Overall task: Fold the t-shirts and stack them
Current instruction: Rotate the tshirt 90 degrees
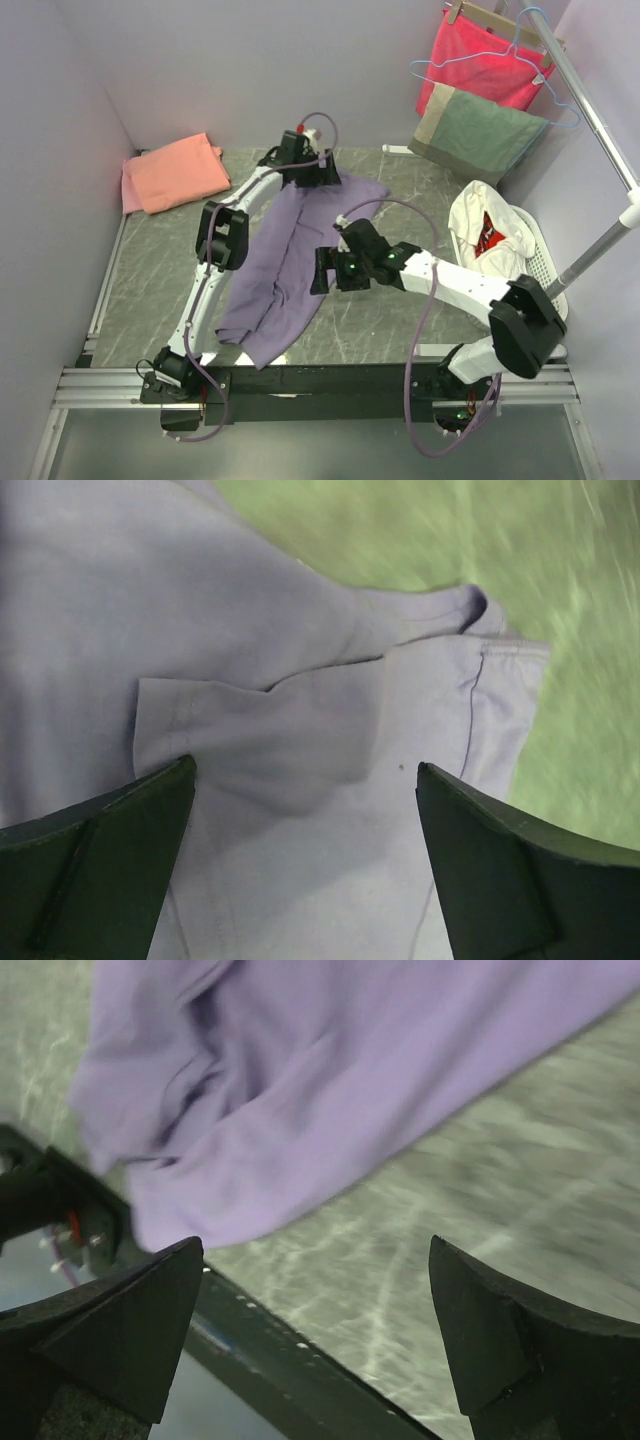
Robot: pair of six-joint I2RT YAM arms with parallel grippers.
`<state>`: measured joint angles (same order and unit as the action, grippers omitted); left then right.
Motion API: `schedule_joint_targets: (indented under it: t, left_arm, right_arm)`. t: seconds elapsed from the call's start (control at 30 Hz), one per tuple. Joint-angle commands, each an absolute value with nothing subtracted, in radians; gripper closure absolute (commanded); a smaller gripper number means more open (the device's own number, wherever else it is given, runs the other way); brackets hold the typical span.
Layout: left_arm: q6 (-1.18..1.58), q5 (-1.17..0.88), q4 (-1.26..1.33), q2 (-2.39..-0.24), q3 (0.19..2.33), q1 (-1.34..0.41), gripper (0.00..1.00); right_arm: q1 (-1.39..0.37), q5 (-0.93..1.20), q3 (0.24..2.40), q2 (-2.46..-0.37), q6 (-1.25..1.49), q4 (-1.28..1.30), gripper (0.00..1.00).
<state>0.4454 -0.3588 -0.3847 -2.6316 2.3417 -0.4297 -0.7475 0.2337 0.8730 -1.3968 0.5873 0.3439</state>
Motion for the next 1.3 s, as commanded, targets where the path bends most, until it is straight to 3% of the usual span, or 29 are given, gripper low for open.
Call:
schedule_joint_targets:
  t: [0.0,0.37,0.7,1.03,1.27]
  left_arm:
    - [0.402,-0.276,-0.42,-2.724,2.46,-0.373,0.0]
    - [0.399,-0.227,-0.325,-2.632,2.349,-0.27,0.0]
    - [0.388,-0.229,-0.333,-2.609,2.382,-0.264,0.0]
    - [0.387,-0.224,-0.331,-2.568,2.359,-0.259,0.0]
    - [0.361,-0.222,-0.341,-2.553,2.359,-0.258,0.01]
  right_arm:
    - [-0.822,0.316,1.011,-1.483,0.581,0.265,0.0]
    - [-0.926,0.354,1.212,-1.739,0.583,0.316,0.0]
    - [-0.985,0.331,1.063,-1.805,0.669,0.298,0.0]
    - [-0.999,-0.021,0.933,-1.796,0.735,0.536,0.0]
    - [-0.999,-0.133,0.873,-1.749,0.787,0.647,0.0]
